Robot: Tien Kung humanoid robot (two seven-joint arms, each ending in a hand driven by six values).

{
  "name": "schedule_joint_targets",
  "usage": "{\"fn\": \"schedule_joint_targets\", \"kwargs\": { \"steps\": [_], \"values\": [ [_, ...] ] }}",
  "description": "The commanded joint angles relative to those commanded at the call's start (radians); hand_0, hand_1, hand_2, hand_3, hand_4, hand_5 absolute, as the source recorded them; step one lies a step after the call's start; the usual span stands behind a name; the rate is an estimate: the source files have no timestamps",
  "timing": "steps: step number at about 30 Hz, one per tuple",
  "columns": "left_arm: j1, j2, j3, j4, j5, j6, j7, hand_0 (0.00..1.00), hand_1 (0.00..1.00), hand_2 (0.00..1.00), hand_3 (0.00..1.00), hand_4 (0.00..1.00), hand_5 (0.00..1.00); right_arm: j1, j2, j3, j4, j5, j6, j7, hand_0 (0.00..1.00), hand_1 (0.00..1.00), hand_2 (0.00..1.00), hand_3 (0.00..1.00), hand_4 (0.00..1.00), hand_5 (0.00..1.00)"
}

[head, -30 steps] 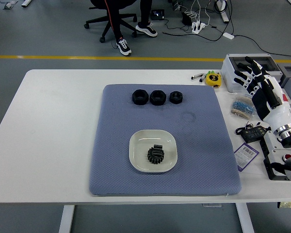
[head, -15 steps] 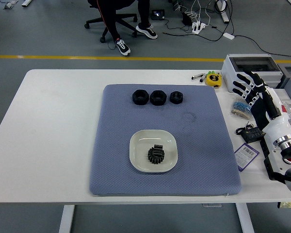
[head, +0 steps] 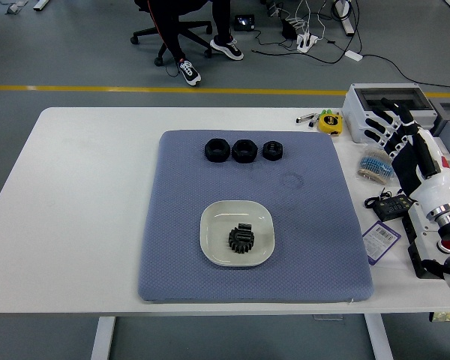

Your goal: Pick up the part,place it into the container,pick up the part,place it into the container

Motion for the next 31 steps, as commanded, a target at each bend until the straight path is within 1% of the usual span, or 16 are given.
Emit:
{"fn": "schedule_joint_targets", "kwargs": {
  "steps": [4,6,9,16,31],
  "values": [
    [0.000,-0.002,0.002,0.000,-0.002,-0.001,-0.001,0.703,0.685,0.642,0.556,0.632,0.571,-0.010,0.006,0.019,0.000,-0.025,-0.001,-0.008,0.868,0.835,0.856,0.870,0.998,0.770],
    [0.000,-0.002,0.001,0.000,-0.001,-0.001,0.000,0.703,0.681,0.641,0.555,0.632,0.572,-0.016,0.009,0.031,0.001,-0.043,-0.001,-0.020,0.849,0.818,0.854,0.869,0.998,0.769],
    [0.001,-0.003,0.000,0.000,0.002,-0.001,0.000,0.703,0.681,0.641,0.555,0.632,0.572,-0.023,0.012,0.049,0.002,-0.058,0.002,-0.042,0.849,0.818,0.854,0.869,0.998,0.769],
    [0.001,-0.004,-0.001,0.000,0.004,-0.001,0.001,0.703,0.681,0.641,0.555,0.633,0.574,-0.025,0.011,0.088,0.009,-0.096,0.022,-0.069,0.838,0.813,0.854,0.867,0.998,0.768],
    [0.001,-0.006,0.007,0.001,-0.009,0.004,-0.002,0.702,0.685,0.641,0.556,0.632,0.572,-0.040,0.007,0.108,0.019,-0.120,0.040,-0.091,0.821,0.800,0.847,0.859,0.998,0.763]
  ]
}}
